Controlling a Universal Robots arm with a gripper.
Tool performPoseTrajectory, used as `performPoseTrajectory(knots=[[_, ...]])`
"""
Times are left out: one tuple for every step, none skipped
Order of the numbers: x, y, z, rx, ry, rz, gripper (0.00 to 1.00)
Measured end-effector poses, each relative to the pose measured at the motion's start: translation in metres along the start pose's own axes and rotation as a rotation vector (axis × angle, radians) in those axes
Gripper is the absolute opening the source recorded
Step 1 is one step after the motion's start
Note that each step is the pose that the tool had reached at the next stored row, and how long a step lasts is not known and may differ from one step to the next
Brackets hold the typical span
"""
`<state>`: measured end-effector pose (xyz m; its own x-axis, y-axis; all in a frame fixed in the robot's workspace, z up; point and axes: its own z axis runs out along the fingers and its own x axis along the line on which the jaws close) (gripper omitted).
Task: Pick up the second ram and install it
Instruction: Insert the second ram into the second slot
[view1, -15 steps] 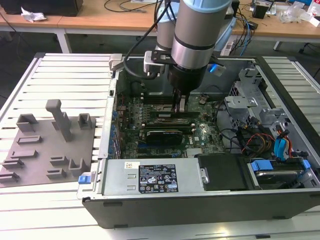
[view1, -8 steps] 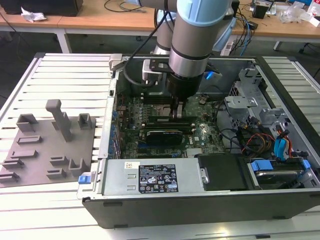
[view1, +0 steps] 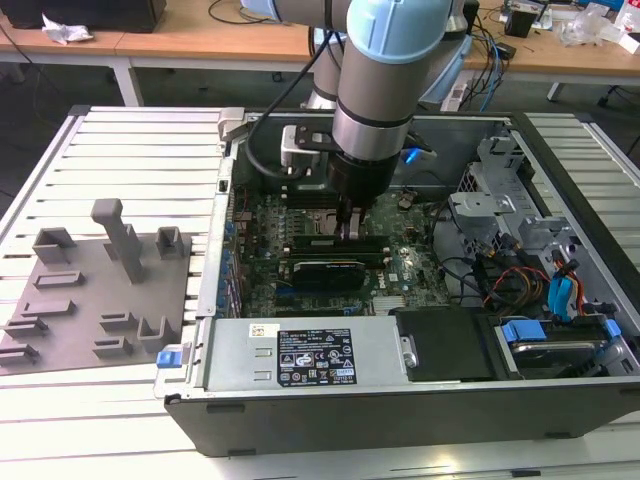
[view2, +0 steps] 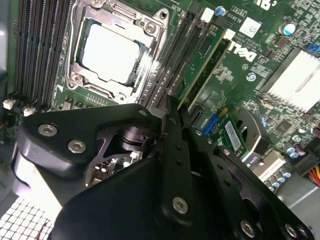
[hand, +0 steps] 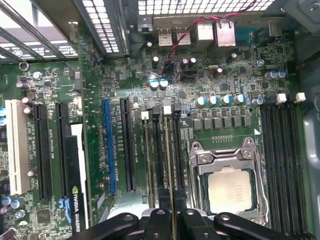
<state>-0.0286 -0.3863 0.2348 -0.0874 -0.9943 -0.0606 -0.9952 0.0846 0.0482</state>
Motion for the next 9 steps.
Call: performPoseTrajectory(knots=[[-0.0007, 0.0002, 0.0014, 0.0000, -0.0001, 0.000, 0.14], [-0.0014, 0.0009, 0.0032, 0.0000, -0.0002, 0.000, 0.14], [-0.0017, 0.0017, 0.0047, 0.0000, 0.0000, 0.000, 0.14], [-0.0021, 0.0020, 0.0058, 0.0000, -0.0001, 0.000, 0.14], [-0.0025, 0.0021, 0.0068, 0.0000, -0.0001, 0.000, 0.14], [-0.0033, 0.0022, 0.0081, -0.0001, 0.0000, 0.000, 0.14], [-0.0036, 0.0023, 0.0089, 0.0000, 0.0000, 0.000, 0.14], [-0.0038, 0.0023, 0.0096, -0.0001, -0.0001, 0.000, 0.14], [-0.0039, 0.0025, 0.0104, 0.0000, 0.0000, 0.000, 0.14]])
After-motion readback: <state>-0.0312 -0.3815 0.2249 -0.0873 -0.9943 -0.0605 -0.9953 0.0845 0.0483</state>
